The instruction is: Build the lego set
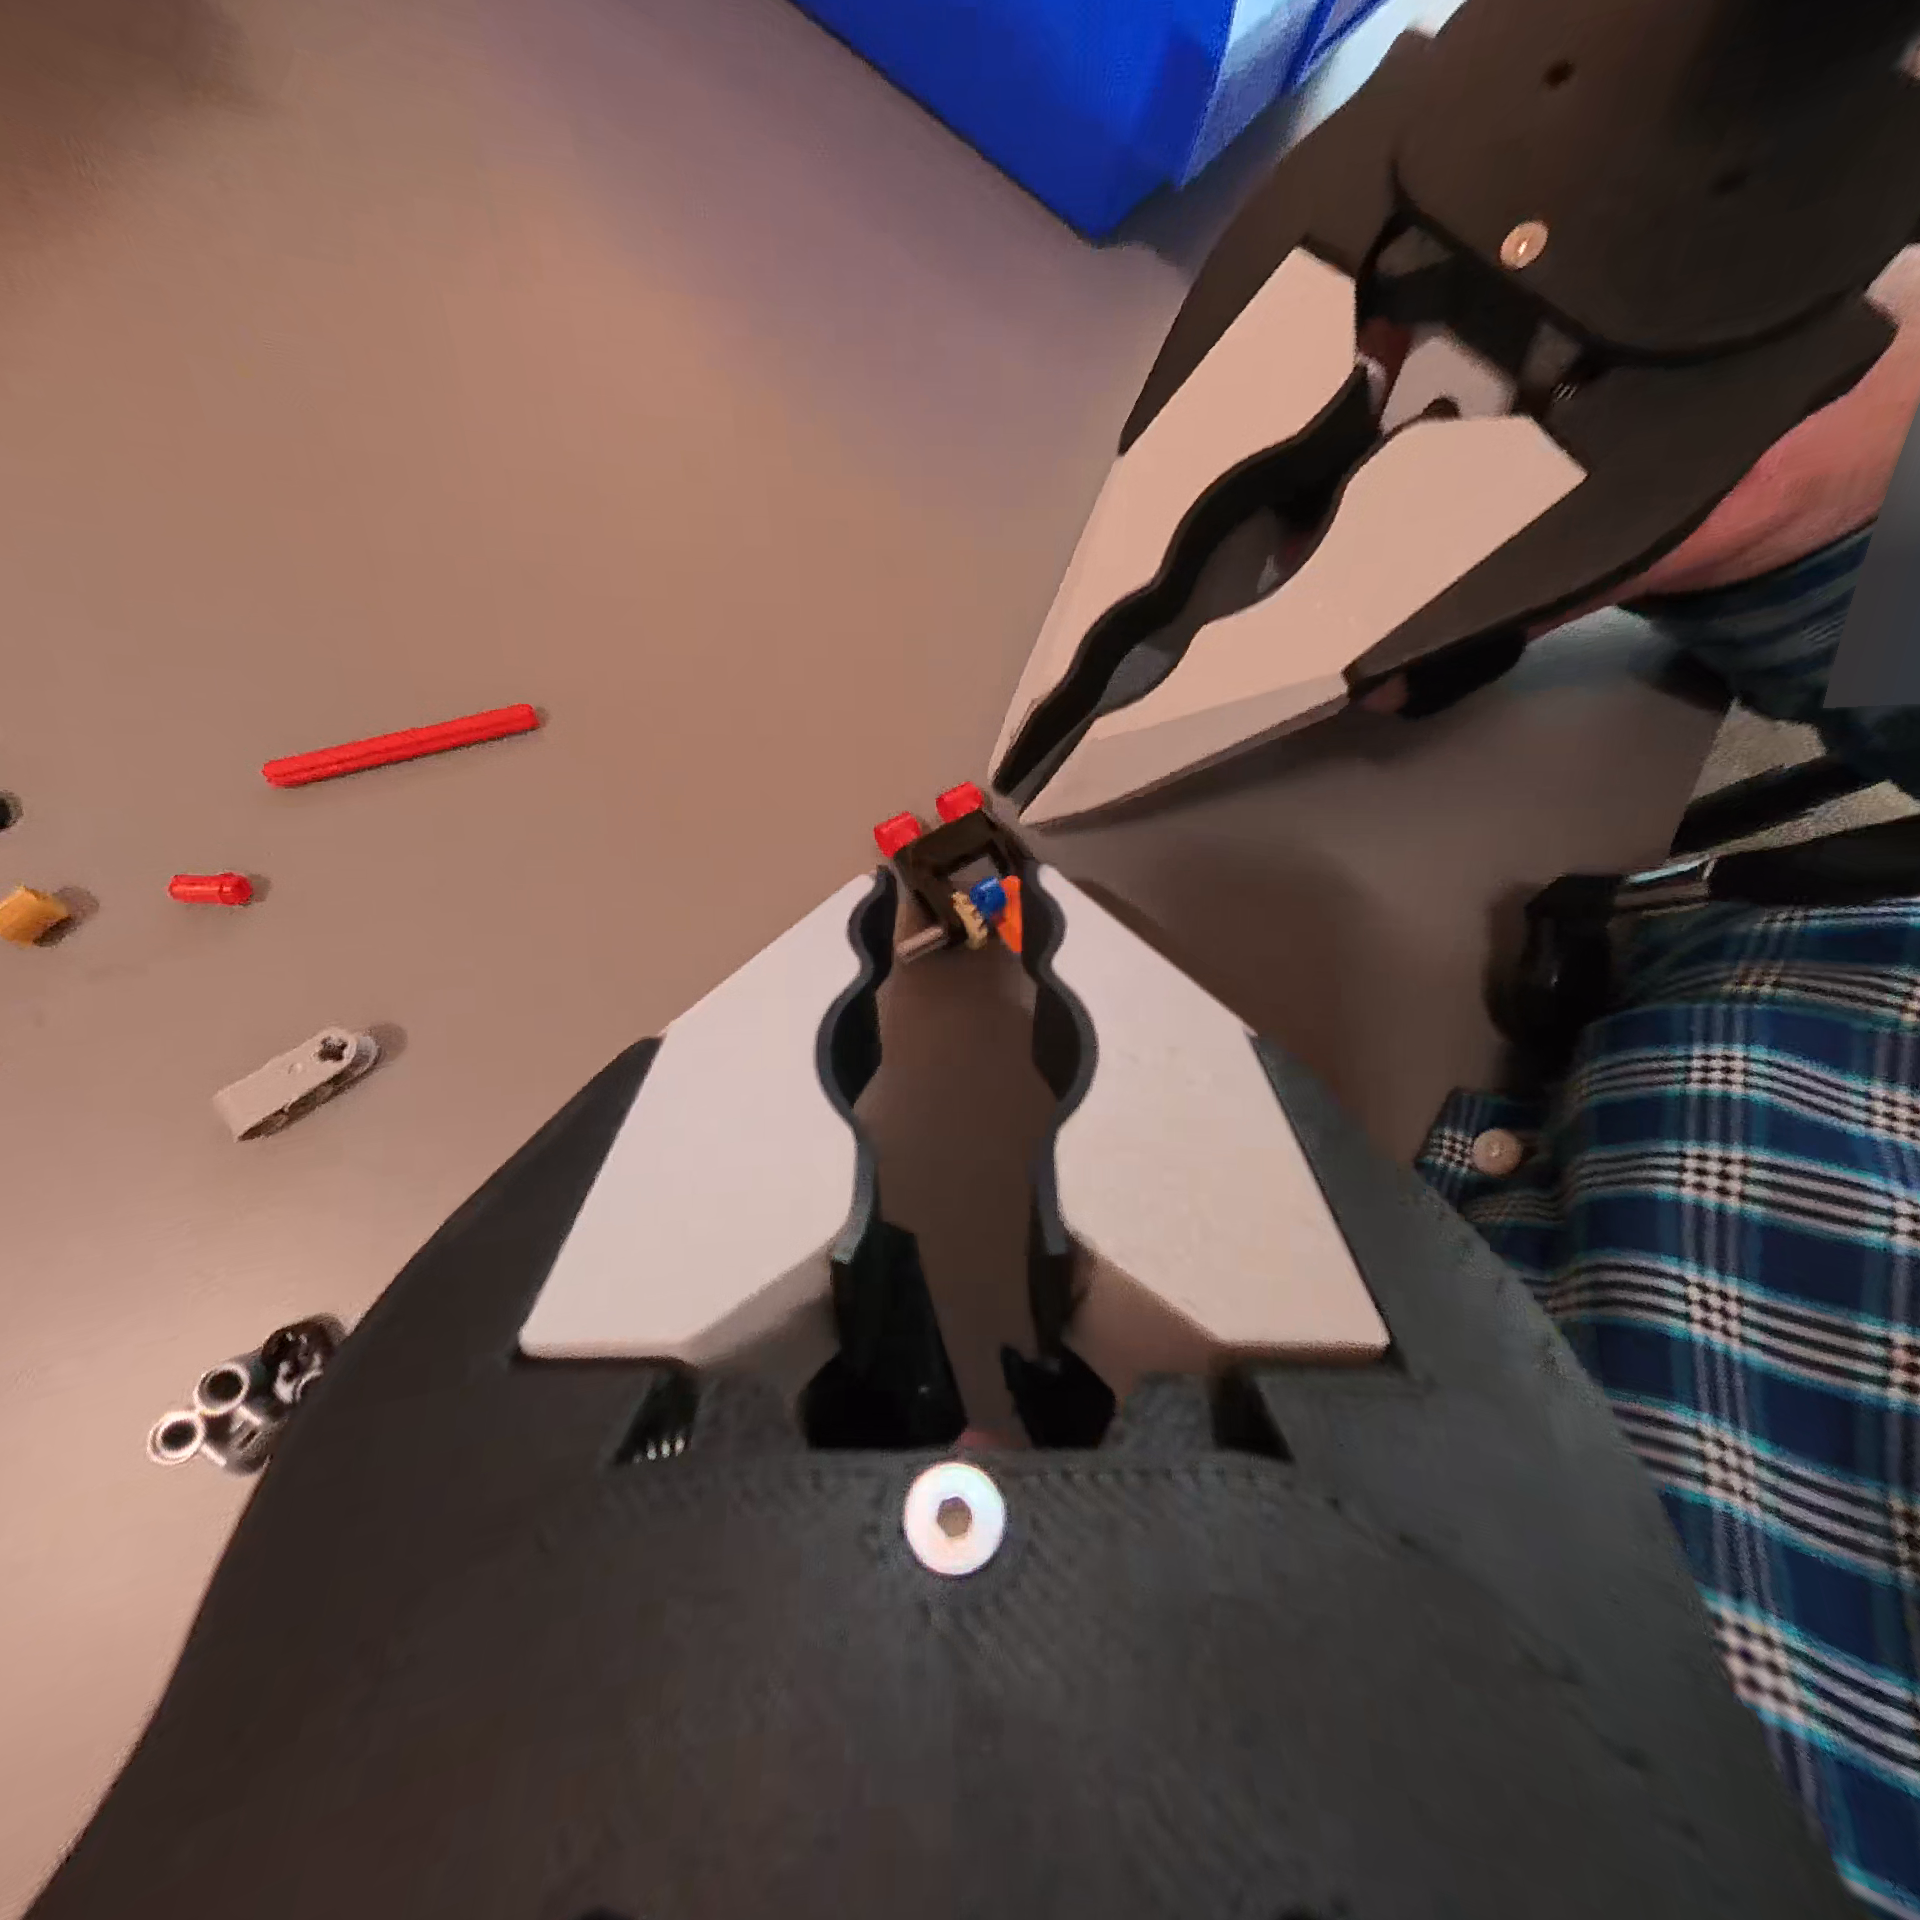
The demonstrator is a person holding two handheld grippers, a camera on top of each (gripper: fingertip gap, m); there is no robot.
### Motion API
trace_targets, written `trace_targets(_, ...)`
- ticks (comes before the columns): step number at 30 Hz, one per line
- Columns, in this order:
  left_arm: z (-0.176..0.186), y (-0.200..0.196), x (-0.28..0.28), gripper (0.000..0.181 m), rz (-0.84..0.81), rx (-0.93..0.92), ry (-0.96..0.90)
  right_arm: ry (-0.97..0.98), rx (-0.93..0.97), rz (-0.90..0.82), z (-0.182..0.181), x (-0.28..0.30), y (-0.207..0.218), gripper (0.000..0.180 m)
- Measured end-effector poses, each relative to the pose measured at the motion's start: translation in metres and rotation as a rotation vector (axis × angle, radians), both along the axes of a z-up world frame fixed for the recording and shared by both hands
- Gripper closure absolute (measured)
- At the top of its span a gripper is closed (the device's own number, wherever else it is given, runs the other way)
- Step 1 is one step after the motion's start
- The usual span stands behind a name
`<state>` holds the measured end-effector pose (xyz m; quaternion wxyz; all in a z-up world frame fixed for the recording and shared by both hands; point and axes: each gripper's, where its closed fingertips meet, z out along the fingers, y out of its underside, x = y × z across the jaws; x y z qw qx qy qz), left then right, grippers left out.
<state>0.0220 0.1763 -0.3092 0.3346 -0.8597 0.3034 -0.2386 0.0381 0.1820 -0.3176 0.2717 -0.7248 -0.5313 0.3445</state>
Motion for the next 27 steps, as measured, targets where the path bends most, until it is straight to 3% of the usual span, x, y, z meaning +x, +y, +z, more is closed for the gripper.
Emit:
trace_targets(11,-0.005,-0.002,0.007,0.177,-0.049,0.063,0.060,-0.011,0.014,0.045,-0.002,-0.006,-0.004,0.180)
trace_targets(20,-0.009,-0.005,0.007,0.179,-0.069,0.080,0.102,0.024,0.006,0.038,0.004,-0.006,-0.001,0.180)
trace_targets(27,-0.009,-0.004,0.004,0.179,-0.073,0.083,0.113,-0.014,0.066,0.076,-0.001,-0.005,0.003,0.158)
